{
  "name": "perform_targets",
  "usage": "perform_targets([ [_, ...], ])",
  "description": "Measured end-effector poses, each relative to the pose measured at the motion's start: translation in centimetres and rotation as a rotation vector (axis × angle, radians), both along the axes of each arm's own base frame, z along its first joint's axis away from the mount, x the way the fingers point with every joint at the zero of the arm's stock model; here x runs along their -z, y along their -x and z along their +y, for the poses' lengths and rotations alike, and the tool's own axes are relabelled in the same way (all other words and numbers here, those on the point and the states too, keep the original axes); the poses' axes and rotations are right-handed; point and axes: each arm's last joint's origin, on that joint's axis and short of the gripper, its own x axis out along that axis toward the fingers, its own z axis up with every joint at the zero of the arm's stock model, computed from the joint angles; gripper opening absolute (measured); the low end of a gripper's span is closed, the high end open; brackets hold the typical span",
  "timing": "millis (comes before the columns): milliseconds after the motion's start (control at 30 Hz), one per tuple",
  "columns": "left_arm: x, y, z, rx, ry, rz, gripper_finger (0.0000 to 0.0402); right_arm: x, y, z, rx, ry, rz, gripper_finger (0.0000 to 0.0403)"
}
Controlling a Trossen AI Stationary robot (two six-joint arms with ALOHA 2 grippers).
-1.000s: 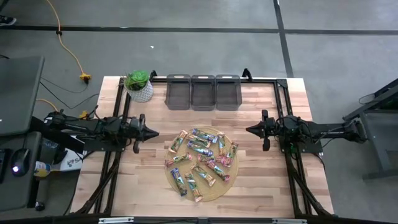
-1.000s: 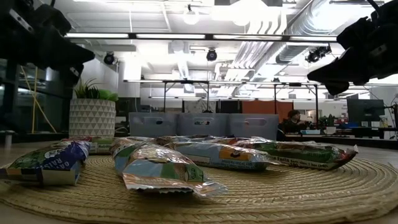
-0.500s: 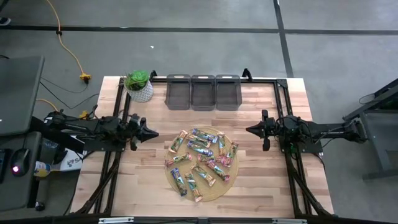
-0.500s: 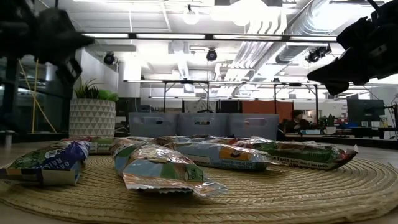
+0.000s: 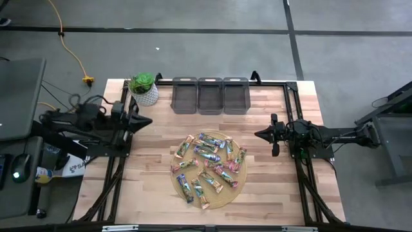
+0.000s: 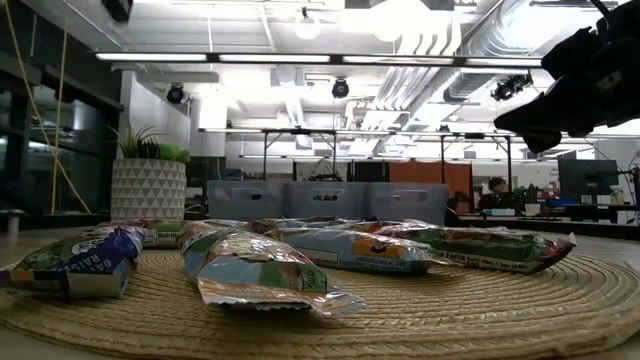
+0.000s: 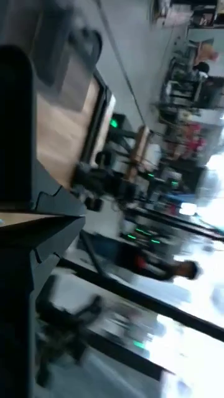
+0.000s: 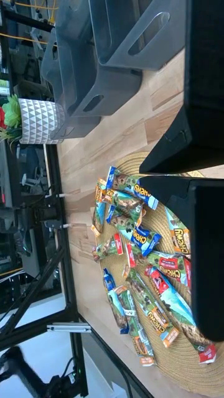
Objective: Pick and place Granola Bars by type
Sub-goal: Put the blue granola bar into the left black bin
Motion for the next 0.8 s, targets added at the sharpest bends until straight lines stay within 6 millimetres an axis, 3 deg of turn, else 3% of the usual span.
perform_targets([
  [200,-6.7,-3.1,-0.8,0.086,-0.201,0.303,0.0068,0.0,0.0,0.0,0.0,0.0,0.0,0.0],
  [367,-9.3,-7.5,-1.7,0.196,-0.3,0.588,0.0119,0.0,0.0,0.0,0.0,0.0,0.0,0.0],
  [567,-8.0,-12.3,-4.5,0.423,-0.405,0.924,0.0164,0.0,0.0,0.0,0.0,0.0,0.0,0.0],
  [800,-4.0,-15.0,-10.6,0.66,-0.645,1.075,0.0177,0.0,0.0,0.0,0.001,0.0,0.0,0.0],
])
